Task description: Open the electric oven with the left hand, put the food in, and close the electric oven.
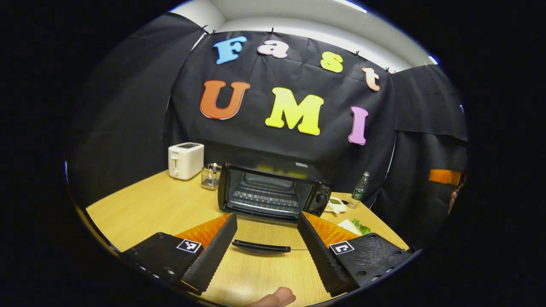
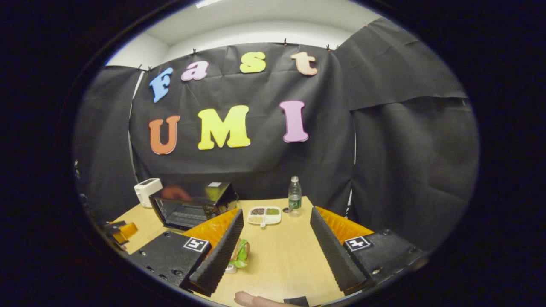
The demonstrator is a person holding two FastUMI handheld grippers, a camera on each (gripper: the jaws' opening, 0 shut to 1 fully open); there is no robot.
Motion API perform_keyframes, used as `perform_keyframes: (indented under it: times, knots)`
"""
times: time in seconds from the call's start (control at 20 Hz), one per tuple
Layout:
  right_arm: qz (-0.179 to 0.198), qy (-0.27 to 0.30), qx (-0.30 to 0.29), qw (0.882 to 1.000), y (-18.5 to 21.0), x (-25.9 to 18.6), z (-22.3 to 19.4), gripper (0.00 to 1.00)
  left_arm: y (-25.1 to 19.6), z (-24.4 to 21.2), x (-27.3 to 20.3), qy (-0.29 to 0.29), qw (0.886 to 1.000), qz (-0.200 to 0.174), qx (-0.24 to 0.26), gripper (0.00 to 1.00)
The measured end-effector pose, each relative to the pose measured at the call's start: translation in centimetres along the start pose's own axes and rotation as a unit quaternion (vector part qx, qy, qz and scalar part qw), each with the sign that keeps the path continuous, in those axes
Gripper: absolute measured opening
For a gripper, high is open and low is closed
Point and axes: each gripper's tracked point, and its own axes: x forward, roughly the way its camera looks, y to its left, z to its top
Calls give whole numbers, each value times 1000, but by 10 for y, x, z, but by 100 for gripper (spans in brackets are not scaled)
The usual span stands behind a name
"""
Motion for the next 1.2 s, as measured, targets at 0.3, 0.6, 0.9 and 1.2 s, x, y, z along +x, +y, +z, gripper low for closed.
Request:
perform_keyframes:
  times: [0.3,0.6,0.9,1.2]
  knots:
    - [56,122,-15,991,20,64,-56,95,5,77,-58,-75,995,23,68,93]
    - [147,271,24,951,51,123,-124,99,-17,112,-89,-112,989,8,101,93]
    - [251,433,103,859,86,135,-172,97,-6,129,-81,-126,987,38,91,93]
    - [292,530,160,780,102,142,-190,79,22,112,-45,-70,990,87,90,94]
